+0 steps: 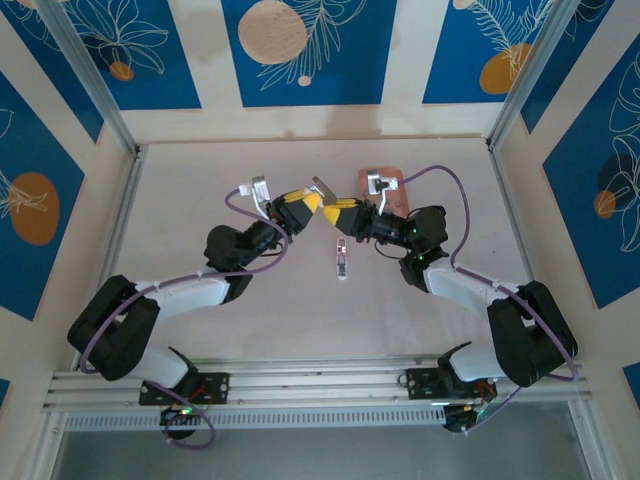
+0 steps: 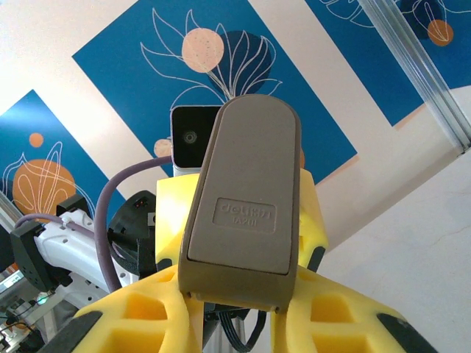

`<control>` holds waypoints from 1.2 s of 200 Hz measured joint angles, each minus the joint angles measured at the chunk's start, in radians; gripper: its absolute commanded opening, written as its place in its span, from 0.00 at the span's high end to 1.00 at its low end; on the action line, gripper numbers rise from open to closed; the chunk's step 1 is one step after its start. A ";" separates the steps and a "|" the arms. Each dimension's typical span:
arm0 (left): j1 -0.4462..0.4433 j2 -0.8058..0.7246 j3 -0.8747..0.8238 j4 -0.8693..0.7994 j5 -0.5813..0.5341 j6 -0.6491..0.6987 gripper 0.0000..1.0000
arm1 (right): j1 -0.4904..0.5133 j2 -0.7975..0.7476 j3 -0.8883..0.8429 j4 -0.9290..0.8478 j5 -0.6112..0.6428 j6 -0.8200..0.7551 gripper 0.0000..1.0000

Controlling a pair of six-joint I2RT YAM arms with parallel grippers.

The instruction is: Load the staples into the stapler

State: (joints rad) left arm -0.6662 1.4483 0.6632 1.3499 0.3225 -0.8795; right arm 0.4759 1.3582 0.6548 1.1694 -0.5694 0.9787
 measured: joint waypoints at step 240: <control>-0.051 -0.309 0.016 -0.881 0.075 0.887 1.00 | 0.056 -0.194 0.410 -1.500 0.166 -0.417 0.35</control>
State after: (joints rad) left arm -0.7170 1.1397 0.6796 0.4686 0.3977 0.0074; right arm 0.5323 1.1645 1.0649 -0.3302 -0.4030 0.5617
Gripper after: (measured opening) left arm 0.209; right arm 0.645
